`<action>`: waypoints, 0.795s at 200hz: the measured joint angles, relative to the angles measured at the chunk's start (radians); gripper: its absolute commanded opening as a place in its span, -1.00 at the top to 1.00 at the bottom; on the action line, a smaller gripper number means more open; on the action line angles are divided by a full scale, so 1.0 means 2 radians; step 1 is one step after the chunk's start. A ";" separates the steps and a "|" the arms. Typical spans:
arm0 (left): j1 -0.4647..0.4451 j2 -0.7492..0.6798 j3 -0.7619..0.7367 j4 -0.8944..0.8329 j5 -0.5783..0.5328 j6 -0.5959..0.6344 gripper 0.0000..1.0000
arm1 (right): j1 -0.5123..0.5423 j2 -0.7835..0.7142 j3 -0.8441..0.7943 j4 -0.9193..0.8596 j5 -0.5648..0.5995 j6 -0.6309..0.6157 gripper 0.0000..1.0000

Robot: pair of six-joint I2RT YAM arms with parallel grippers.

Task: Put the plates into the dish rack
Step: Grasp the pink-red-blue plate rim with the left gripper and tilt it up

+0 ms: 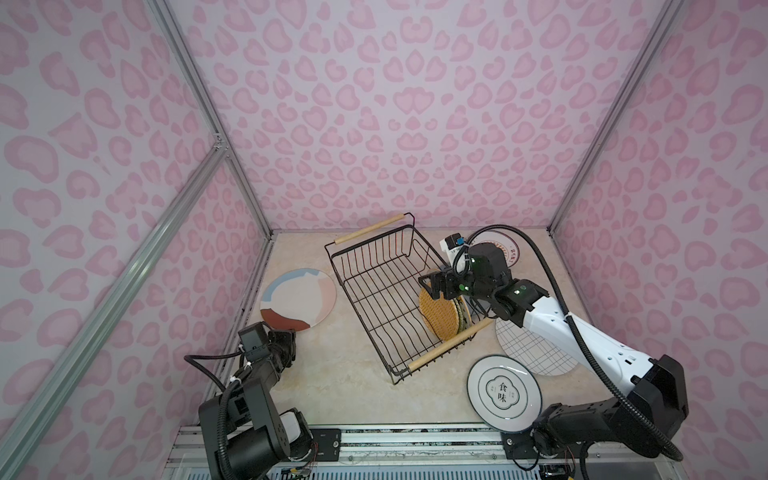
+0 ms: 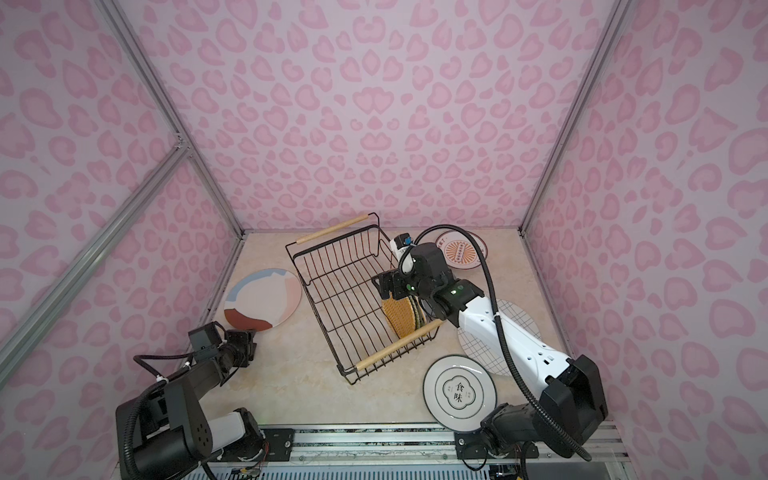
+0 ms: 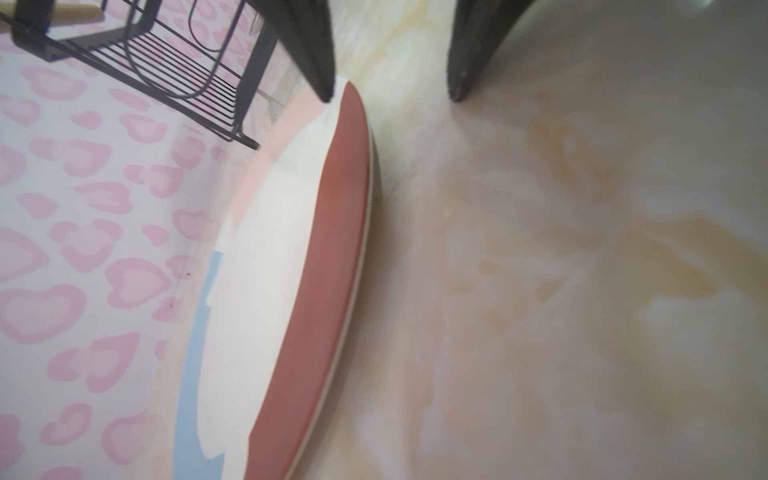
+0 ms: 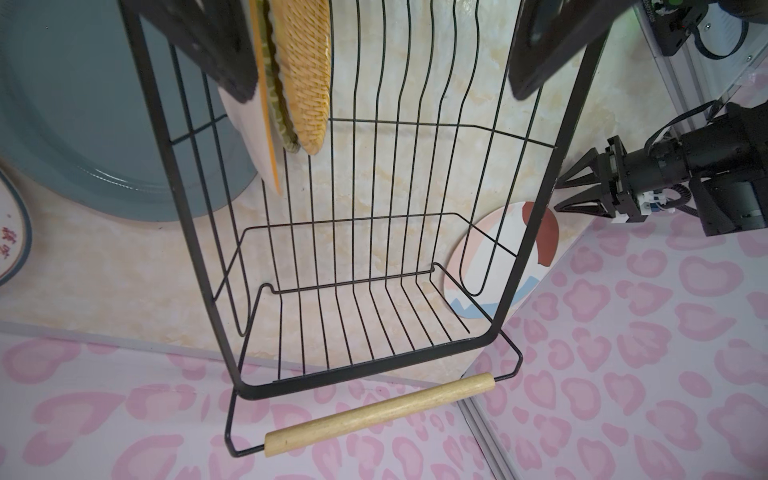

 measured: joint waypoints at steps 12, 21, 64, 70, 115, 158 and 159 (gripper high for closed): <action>0.010 0.009 0.013 0.000 0.009 0.004 -0.66 | 0.002 0.004 0.005 -0.001 0.000 0.000 -0.89; 0.016 0.011 0.022 -0.003 0.009 0.009 -0.82 | 0.005 0.007 0.008 -0.002 0.000 0.000 -0.89; 0.042 0.036 0.078 -0.048 0.000 0.053 -0.98 | 0.014 0.011 0.012 -0.011 -0.001 -0.002 -0.89; 0.044 0.042 0.084 -0.052 0.000 0.058 -0.99 | 0.015 0.011 0.012 -0.011 -0.001 -0.002 -0.89; 0.063 0.141 0.170 -0.074 0.030 0.131 -0.96 | 0.016 0.011 0.009 -0.006 -0.007 -0.001 -0.89; 0.084 0.215 0.253 -0.110 0.050 0.240 -0.96 | 0.016 0.003 -0.001 0.001 -0.016 0.000 -0.89; 0.085 0.217 0.256 -0.111 0.051 0.242 -0.96 | 0.016 0.003 -0.001 0.001 -0.016 0.000 -0.89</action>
